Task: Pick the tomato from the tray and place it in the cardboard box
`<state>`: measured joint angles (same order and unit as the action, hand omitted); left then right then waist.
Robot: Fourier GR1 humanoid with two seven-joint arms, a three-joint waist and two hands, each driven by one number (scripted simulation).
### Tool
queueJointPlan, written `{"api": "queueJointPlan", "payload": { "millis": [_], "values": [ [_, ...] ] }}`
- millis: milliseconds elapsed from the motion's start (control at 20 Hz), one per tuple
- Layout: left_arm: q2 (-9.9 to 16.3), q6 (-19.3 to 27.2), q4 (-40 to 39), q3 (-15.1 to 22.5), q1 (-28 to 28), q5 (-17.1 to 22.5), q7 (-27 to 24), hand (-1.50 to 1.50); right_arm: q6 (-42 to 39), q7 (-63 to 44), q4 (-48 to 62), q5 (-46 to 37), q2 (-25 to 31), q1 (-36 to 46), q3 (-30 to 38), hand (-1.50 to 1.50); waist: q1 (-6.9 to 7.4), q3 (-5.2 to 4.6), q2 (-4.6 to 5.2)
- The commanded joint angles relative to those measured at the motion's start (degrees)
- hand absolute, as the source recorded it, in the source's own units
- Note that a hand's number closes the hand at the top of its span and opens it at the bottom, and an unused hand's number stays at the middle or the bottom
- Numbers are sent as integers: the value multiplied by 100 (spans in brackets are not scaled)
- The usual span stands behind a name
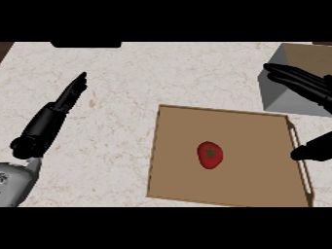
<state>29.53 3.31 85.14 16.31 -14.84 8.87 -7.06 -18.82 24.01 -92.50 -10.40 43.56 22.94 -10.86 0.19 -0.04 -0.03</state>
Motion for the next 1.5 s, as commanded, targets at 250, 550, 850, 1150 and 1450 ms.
{"api": "queueJointPlan", "payload": {
  "millis": [250, 550, 850, 1150, 1450],
  "values": [
    [-99, -44, 48, -100, 210, -120, -120, 0, -935, -1682, -1318, -1229, 131, 409, -1249, -150, 14, -6, -17],
    [-41, -215, 245, -180, 333, -197, -63, 0, -1702, -3375, -2220, -1610, -251, 574, -1735, -150, 15, -3, -24],
    [-172, -226, 516, -318, 328, -329, 362, 0, -2365, -4641, -2826, -1795, -973, 210, -2150, -150, -10, 1, -16],
    [-371, -444, 664, -500, -52, -368, 858, 0, -2381, -4634, -2353, -2485, -1567, 4, -2519, -150, -2, 5, -4],
    [-649, -460, 656, -572, -2, -720, 861, 0, -2542, -4546, -2165, -3103, -1836, 222, -2251, -150, -6, 4, -1]
  ]
}}
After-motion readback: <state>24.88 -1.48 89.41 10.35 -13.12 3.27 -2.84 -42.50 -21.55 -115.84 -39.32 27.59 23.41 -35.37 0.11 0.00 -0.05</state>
